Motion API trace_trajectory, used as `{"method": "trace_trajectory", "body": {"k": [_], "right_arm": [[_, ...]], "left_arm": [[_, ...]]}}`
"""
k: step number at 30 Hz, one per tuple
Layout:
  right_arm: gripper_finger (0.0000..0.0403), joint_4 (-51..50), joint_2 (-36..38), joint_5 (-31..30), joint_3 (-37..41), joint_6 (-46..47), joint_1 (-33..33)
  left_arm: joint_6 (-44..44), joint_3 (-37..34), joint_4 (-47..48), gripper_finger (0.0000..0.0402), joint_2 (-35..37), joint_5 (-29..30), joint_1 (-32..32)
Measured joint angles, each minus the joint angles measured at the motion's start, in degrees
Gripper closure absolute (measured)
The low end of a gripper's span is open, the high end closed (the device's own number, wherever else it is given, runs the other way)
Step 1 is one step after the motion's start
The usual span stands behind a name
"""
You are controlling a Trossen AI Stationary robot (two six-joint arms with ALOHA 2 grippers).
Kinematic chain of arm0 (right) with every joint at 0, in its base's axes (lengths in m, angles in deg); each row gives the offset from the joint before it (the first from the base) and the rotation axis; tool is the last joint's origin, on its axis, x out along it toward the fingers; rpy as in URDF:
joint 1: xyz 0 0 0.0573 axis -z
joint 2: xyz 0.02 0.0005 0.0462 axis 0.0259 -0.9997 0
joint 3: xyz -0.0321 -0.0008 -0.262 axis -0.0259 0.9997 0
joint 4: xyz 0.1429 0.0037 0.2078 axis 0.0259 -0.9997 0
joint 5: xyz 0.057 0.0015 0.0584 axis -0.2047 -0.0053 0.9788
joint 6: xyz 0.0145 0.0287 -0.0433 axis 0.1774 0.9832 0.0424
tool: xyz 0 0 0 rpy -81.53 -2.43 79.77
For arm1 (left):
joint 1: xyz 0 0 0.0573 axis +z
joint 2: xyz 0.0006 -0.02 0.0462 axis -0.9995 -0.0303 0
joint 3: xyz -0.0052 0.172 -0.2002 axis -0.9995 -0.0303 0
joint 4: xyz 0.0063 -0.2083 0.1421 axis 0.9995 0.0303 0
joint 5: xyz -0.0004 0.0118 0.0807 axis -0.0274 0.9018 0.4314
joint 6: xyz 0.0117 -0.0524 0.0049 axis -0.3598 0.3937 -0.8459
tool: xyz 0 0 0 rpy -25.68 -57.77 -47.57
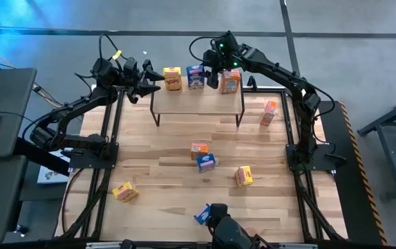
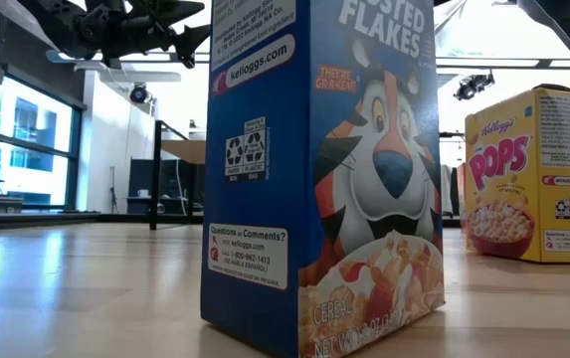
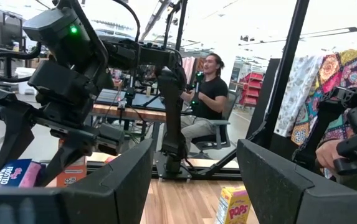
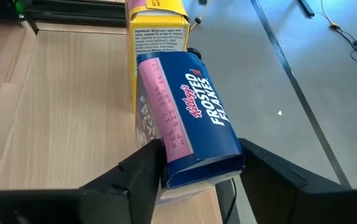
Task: Stack cereal on shelf
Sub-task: Adjust the blue cereal box on the shelf
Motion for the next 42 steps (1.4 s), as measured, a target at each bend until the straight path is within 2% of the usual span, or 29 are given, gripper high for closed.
{"method": "trace_trajectory", "body": {"k": [9,21,42], "right_arm": [[0.0217,-0.93,0.09,-0.87,-0.04,1.65,-0.13],[0.0218,-11.38,0.11,-4.88,-5.76,2.84,-1.12],[0.0218,-14.97,0.16,-9.80,-5.86,6.92,-2.44]], "left_arm": [[-0.02,-0.02,0.02,0.0178,0.00,-0.01,0.00],[0.00,-0.02,0.04,0.0178,0.00,0.00,0.00],[-0.02,-0.02,0.02,0.0178,0.00,-0.01,0.00]]}}
